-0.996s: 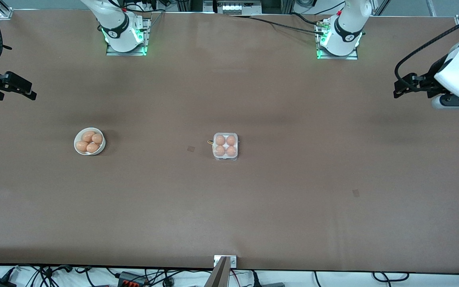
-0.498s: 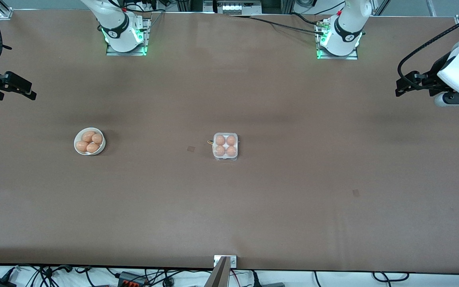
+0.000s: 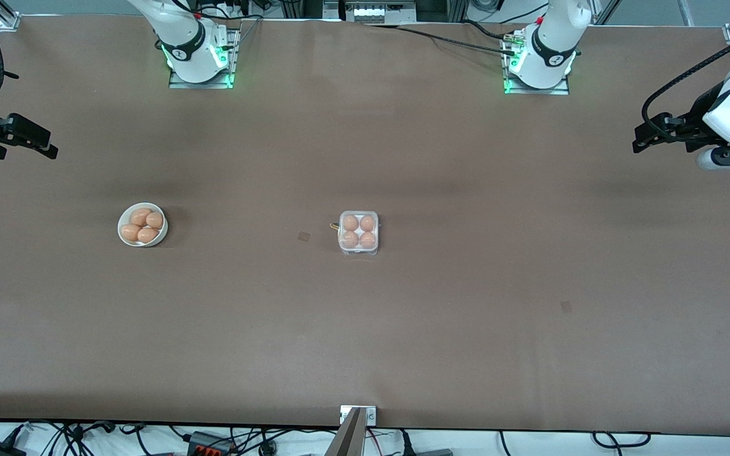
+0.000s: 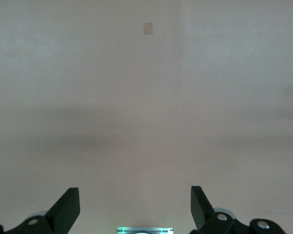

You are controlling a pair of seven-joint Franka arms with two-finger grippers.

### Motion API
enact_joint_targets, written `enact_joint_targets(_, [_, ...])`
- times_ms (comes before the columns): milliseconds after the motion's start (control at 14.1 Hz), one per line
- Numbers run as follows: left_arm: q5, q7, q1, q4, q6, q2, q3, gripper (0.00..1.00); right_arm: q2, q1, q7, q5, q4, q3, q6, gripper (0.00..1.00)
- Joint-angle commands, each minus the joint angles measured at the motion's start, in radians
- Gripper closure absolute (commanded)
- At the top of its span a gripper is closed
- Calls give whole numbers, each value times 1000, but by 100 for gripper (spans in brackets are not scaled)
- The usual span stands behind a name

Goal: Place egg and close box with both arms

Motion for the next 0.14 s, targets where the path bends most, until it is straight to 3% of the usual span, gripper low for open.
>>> enact_joint_targets(0, [-7, -1, -16, 17, -18, 7, 15, 0, -4, 1, 16, 5, 14, 1, -19, 0])
enact_joint_targets(71, [-7, -3, -16, 18, -18, 7, 15, 0, -4, 1, 14, 5, 14, 1, -19, 0])
